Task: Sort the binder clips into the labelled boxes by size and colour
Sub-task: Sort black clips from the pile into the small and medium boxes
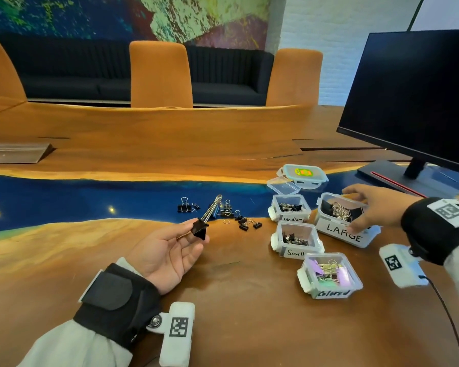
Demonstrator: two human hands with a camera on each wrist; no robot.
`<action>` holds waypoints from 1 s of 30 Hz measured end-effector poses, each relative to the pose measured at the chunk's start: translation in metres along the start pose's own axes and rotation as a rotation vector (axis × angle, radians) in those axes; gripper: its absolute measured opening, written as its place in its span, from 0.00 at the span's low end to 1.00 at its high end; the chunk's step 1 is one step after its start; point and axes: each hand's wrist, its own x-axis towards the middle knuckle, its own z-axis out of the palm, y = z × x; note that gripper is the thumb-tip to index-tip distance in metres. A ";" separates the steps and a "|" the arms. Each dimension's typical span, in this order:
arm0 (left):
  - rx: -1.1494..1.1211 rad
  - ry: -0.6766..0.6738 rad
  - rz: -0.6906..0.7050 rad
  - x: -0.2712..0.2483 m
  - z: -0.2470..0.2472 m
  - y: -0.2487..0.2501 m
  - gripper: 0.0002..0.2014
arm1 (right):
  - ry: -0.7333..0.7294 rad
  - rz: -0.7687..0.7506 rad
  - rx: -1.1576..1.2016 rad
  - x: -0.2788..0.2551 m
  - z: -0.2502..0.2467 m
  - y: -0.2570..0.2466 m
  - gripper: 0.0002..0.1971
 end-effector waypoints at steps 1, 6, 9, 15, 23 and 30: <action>-0.006 -0.001 -0.001 0.000 0.000 0.000 0.24 | 0.007 0.002 0.008 0.001 0.000 0.002 0.48; -0.032 -0.025 -0.002 0.001 -0.002 0.003 0.20 | 0.187 -0.033 -0.043 -0.014 -0.010 -0.001 0.44; -0.036 -0.038 0.002 0.001 -0.001 0.002 0.19 | 0.294 -0.136 -0.015 -0.039 -0.024 -0.020 0.43; -0.057 -0.048 0.001 -0.002 0.002 0.002 0.19 | 0.272 -0.455 0.025 -0.112 -0.025 -0.093 0.26; -0.104 -0.065 0.091 -0.008 -0.002 0.015 0.21 | 0.055 -0.621 0.112 -0.136 0.029 -0.160 0.22; 0.174 -0.047 0.267 -0.028 -0.002 0.037 0.21 | -0.051 -0.597 0.110 -0.127 0.077 -0.172 0.27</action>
